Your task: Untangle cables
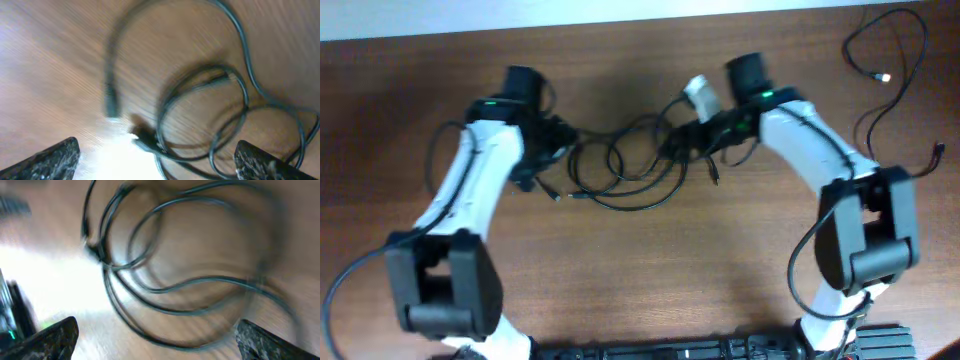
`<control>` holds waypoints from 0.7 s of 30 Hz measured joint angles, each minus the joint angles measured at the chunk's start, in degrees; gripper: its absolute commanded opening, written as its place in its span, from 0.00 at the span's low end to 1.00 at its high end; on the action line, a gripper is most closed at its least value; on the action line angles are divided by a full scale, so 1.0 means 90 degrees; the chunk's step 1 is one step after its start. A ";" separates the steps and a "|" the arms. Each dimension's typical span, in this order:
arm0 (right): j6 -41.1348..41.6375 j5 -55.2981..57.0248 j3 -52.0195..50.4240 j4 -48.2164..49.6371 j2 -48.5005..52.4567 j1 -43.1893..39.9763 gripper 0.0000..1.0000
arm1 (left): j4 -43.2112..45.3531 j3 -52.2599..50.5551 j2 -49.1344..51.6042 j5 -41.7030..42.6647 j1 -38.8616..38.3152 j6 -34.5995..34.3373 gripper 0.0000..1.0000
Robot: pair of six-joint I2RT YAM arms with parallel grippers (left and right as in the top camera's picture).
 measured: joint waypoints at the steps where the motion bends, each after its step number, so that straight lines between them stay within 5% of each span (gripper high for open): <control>1: -0.0367 0.0427 0.0000 -0.0034 0.0000 0.0393 1.00 | -0.0202 0.0000 -0.0257 -0.0012 0.0367 0.0070 0.99; 7: -0.1994 0.2676 -0.0002 0.0610 0.0262 0.2171 0.86 | -0.0889 0.0000 -0.1634 -0.0124 0.1700 0.0551 0.99; 13: -0.2261 0.2982 -0.0005 0.1316 0.0814 0.2314 0.60 | -0.1253 0.0000 -0.1702 -0.0328 0.1834 0.0622 0.99; 16: -0.2256 0.2975 -0.0005 0.1297 0.1044 0.2314 0.27 | -0.1260 0.0000 -0.1702 -0.0333 0.1831 0.0622 0.99; 17: -0.2273 0.2931 -0.0002 0.1316 0.1086 0.2314 0.04 | -0.1260 0.0000 -0.1702 -0.0335 0.1834 0.0622 0.99; 21: -0.2018 0.3070 0.0056 0.1307 0.1088 0.2324 0.04 | -0.1260 0.0000 -0.1702 -0.0350 0.1834 0.0622 0.99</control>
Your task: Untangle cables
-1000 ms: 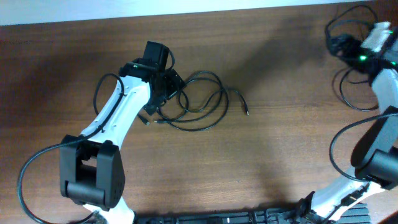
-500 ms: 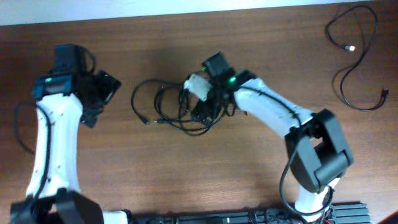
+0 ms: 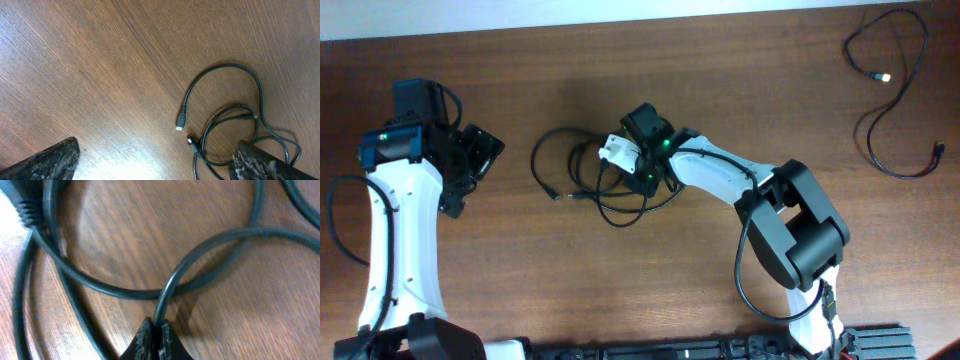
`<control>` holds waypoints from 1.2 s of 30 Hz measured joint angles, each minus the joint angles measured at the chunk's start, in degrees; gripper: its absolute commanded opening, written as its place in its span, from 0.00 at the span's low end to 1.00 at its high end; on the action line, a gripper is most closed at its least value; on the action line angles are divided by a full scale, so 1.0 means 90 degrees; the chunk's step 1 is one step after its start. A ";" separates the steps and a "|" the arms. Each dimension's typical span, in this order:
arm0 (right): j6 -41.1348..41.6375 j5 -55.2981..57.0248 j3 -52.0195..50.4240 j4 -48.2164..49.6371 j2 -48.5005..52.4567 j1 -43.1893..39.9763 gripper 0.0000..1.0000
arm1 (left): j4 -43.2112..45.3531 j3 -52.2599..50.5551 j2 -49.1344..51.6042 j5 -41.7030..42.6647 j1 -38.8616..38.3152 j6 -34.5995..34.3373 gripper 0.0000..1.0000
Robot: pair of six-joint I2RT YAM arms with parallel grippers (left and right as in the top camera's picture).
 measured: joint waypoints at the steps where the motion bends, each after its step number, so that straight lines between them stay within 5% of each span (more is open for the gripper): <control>1: 0.0255 0.0078 0.0121 -0.0087 0.0000 -0.0029 0.04 | -0.0002 0.0000 0.0000 0.0002 0.0000 0.0000 0.99; 4: 0.0806 0.0194 0.0901 -0.0505 -0.0447 -0.0197 0.04 | 0.0000 0.0000 0.0000 -0.0002 0.0000 0.0000 0.99; 8: 0.1212 0.0211 0.2067 -0.1059 -0.2582 -0.0896 0.04 | 0.0000 0.0000 0.0000 0.0000 0.0000 0.0000 0.99; 14: 0.1450 0.0646 0.2140 -0.0899 -0.4153 -0.2385 0.04 | 0.0002 0.0000 0.0000 0.0000 -0.0002 0.0002 0.99; 20: 0.2922 0.1294 0.2154 -0.0867 -0.5090 -0.3956 0.04 | 0.0000 0.0000 0.0000 0.0032 0.0000 0.0002 0.99; 24: 0.3366 0.1292 0.2174 -0.2608 -0.4872 -0.3954 0.04 | 0.0019 -0.0002 0.0000 0.0199 -0.0010 0.0002 0.99; 28: 0.3570 0.1127 0.2033 -0.4418 -0.3475 -0.3954 0.04 | 0.0024 -0.0002 0.0000 0.0245 -0.0153 0.0002 0.99; 35: 0.4313 0.1353 0.1957 -0.3978 -0.1423 -0.4017 0.05 | 0.0029 -0.0032 0.0000 0.0267 -0.0243 0.0002 0.99; 36: 0.4830 0.1440 0.1957 -0.3927 -0.1316 -0.4068 0.13 | 0.0034 -0.0046 0.0000 0.0265 -0.0243 0.0002 0.99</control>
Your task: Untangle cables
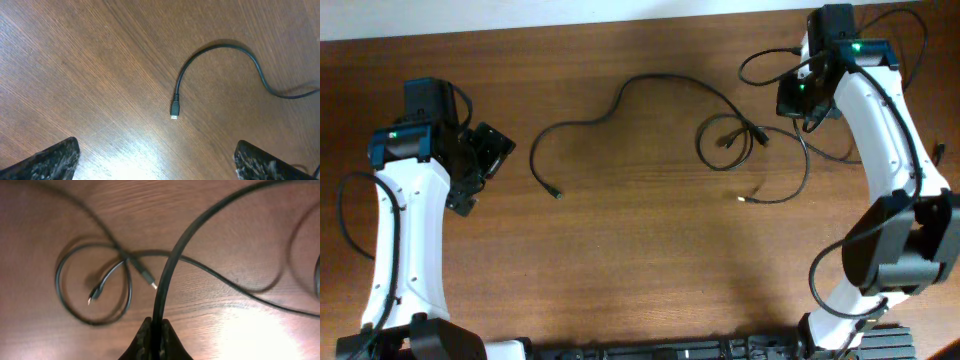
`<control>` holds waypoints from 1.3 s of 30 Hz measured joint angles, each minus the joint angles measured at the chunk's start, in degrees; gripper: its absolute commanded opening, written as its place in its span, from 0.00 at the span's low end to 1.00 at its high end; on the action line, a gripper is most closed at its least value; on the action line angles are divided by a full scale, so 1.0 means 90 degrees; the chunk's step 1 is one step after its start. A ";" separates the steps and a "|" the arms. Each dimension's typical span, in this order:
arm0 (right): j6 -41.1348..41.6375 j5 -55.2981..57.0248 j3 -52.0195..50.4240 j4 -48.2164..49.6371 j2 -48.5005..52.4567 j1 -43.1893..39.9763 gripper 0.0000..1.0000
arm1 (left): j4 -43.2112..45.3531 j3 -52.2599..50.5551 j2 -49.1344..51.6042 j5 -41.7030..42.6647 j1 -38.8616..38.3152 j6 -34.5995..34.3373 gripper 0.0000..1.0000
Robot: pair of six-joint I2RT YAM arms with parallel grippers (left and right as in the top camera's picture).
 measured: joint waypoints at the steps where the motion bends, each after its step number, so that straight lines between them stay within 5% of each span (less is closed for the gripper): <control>1: 0.0481 0.0049 0.0000 0.0002 0.0129 -0.0058 0.15 | 0.0012 -0.0024 0.0000 0.0000 0.0000 0.0000 0.99; 5: 0.1744 0.0138 0.0000 0.0182 0.0896 -0.0100 0.18 | 0.0131 -0.0041 0.0000 0.0000 0.0000 -0.0002 0.99; 7: 0.1928 0.0141 0.0000 0.0255 0.1333 -0.0100 0.56 | 0.0136 -0.0044 -0.0002 0.0000 0.0000 0.0000 0.99; 10: 0.2339 0.0148 -0.0002 0.0539 0.1649 -0.0100 0.85 | 0.0136 -0.0046 0.0000 0.0000 0.0000 -0.0002 0.99; 15: 0.2980 0.0189 -0.0002 0.0884 0.1664 -0.0100 0.89 | 0.0136 -0.0051 -0.0002 -0.0022 0.0000 0.0000 0.99; 18: 0.3264 0.0189 -0.0141 0.1110 0.1664 -0.0100 0.61 | 0.0141 -0.0053 0.0000 -0.0024 0.0000 -0.0002 0.99; 21: 0.3424 0.0187 -0.0780 0.1681 0.1695 -0.0100 0.58 | 0.0148 -0.0068 0.0000 -0.0097 0.0000 0.0000 0.99; 22: 0.3429 0.0216 -0.0976 0.2086 0.1656 -0.0100 0.34 | 0.0151 -0.0068 0.0000 -0.0114 0.0000 -0.0002 0.99; 24: 0.3444 0.0289 -0.1236 0.2441 0.1537 -0.0100 0.04 | 0.0153 -0.0068 0.0000 -0.0121 0.0000 -0.0002 0.99; 27: 0.3359 0.0328 -0.1535 0.2778 0.1416 -0.0100 0.04 | 0.0153 -0.0070 0.0000 -0.0121 0.0000 -0.0002 0.99; 32: 0.1037 -0.0141 -0.1433 0.2446 0.1234 -0.0100 0.04 | 0.0151 -0.0070 0.0000 -0.0124 0.0000 0.0000 0.99; 39: -0.1768 -0.1581 -0.1054 0.2552 -0.1758 0.0401 0.05 | 0.0151 -0.0075 0.0000 -0.0124 0.0000 -0.0002 0.99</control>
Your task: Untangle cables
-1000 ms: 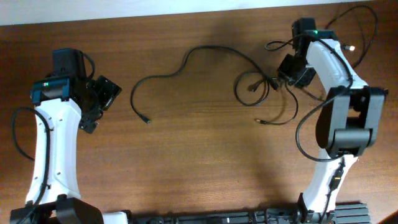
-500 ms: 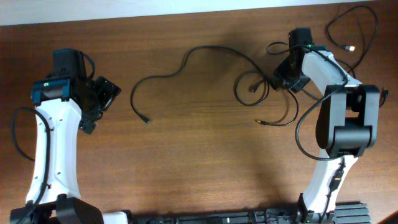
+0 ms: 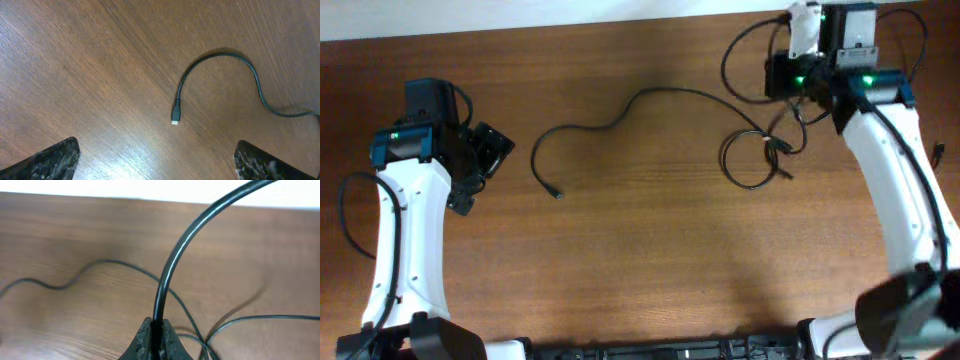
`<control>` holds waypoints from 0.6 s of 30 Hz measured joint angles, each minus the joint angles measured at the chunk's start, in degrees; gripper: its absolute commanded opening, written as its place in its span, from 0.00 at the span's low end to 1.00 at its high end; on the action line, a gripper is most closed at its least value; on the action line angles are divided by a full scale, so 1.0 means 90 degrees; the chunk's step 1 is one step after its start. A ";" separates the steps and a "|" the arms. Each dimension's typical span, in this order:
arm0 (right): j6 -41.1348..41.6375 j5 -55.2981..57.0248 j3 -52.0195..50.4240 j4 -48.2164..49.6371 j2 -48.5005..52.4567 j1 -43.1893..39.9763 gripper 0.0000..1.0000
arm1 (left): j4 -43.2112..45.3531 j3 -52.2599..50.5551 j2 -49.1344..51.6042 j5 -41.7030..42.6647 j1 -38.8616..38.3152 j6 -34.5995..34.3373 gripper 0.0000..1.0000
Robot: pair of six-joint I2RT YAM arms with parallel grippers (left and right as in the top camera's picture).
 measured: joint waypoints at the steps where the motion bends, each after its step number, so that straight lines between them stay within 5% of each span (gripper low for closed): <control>1: 0.0029 0.0022 0.0010 -0.0029 -0.0058 0.0022 0.07 | 0.0000 0.0000 0.0000 0.0000 0.0000 0.0002 0.99; 4: 0.0809 0.0838 0.0000 -0.0457 0.0376 -0.0155 0.19 | -0.0010 0.0000 0.0000 0.0000 0.0000 0.0002 0.99; 7: 0.1105 0.1333 0.0000 -0.0301 0.1032 -0.0328 0.21 | -0.0017 0.0000 0.0000 -0.0002 0.0000 0.0002 0.99; 8: 0.1168 0.1433 0.0000 -0.0192 0.1302 -0.0386 0.28 | -0.0019 0.0000 -0.0002 0.0000 0.0000 0.0000 0.99; 10: 0.1226 0.1515 0.0000 -0.0087 0.1770 -0.0515 0.64 | -0.0017 0.0000 0.0000 0.0000 0.0000 0.0000 0.99; 11: 0.1226 0.1554 -0.0002 -0.0087 0.2045 -0.0559 0.72 | -0.0017 0.0000 0.0000 0.0000 0.0000 0.0002 0.99; 16: 0.1258 0.1311 -0.0010 -0.0228 0.2990 -0.0578 0.76 | -0.0017 0.0000 0.0000 0.0000 0.0000 0.0002 0.99; 18: 0.1263 0.1217 -0.0010 -0.0216 0.3218 -0.0578 0.68 | -0.0015 0.0000 0.0000 0.0000 0.0000 0.0002 0.99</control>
